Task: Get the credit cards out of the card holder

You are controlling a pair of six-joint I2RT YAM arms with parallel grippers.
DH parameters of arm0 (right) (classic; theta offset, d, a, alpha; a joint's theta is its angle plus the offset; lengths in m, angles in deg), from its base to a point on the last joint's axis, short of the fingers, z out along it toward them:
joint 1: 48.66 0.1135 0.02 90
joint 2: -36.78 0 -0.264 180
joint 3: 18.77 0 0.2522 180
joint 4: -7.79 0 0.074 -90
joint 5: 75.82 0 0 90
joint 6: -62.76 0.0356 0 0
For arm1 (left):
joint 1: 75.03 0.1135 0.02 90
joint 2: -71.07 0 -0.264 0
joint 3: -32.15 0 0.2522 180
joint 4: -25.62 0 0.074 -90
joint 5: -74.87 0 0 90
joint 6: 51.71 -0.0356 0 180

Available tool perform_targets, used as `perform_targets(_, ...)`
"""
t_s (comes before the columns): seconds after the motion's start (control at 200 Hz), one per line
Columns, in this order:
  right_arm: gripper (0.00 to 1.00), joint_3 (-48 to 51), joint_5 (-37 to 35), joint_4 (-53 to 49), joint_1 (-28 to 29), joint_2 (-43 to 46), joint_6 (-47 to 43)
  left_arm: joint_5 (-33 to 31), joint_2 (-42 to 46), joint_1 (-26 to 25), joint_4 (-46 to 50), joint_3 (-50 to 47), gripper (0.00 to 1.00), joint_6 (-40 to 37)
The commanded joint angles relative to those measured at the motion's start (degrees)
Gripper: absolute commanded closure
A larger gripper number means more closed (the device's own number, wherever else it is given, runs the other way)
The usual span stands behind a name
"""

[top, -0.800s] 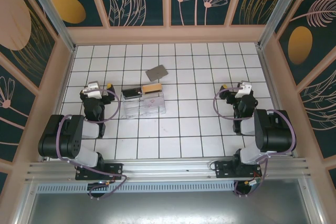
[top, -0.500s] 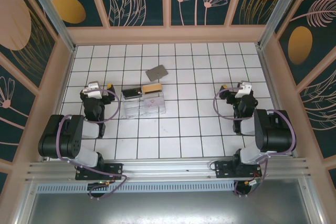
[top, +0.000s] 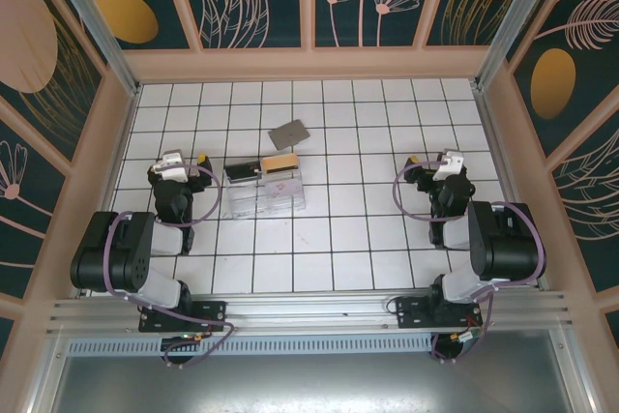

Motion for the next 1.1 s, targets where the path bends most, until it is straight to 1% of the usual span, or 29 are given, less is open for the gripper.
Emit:
perform_targets(0.0, 0.01, -0.99, 0.95, 1.47, -0.44, -0.22, -0.75, 1.03, -0.17, 0.25, -1.27, 0.73, 0.01, -0.54)
perform_targets(0.1, 0.01, -0.93, 0.75, 1.45, -0.44, -0.22, -0.79, 1.03, -0.16, 0.25, -1.34, 0.63, 0.01, -0.57)
perform_targets(0.15, 0.01, -0.46, -3.53, 2.24, 0.42, 0.01, 0.09, 0.99, -0.16, 0.25, -1.36, 0.65, 0.01, -0.58)
perform_targets(0.24, 0.01, 1.55, -14.61, 5.91, 1.53, 0.24, 2.88, 0.95, -0.16, 0.25, -1.36, 0.65, 0.01, -0.57)
perform_targets(0.335, 0.01, 1.42, -15.61, 5.57, 2.0, 0.17, 2.72, 1.03, -0.16, 0.24, -1.36, 0.65, 0.01, -0.57)
perform_targets(0.45, 0.01, 1.39, -15.26, 5.54, 2.1, 0.2, 2.47, 1.03, -0.21, 0.25, -1.36, 0.6, 0.01, -0.56)
perform_targets(0.48, 0.01, 1.17, -13.73, 5.35, 2.32, -0.11, 1.5, 1.03, -0.21, 0.25, -1.36, 0.64, 0.01, -0.54)
perform_targets(0.56, 0.01, 1.06, -6.89, 5.27, 2.74, -0.12, -1.8, 1.03, -0.17, 0.25, -1.36, 0.65, 0.01, -0.58)
perform_targets(0.8, 0.01, -0.01, -4.18, 3.17, 1.38, -0.15, -1.18, 1.03, -0.16, 0.25, -1.36, 0.65, 0.01, -0.57)
perform_targets(1.065, 0.01, -0.37, -4.16, 2.61, 0.92, -0.29, -0.97, 1.03, -0.17, 0.22, -1.36, 0.65, 0.01, -0.58)
perform_targets(1.09, 0.01, -0.54, -2.27, 2.24, 0.49, -0.31, -0.76, 1.03, -0.16, 0.24, -1.36, 0.65, 0.01, -0.58)
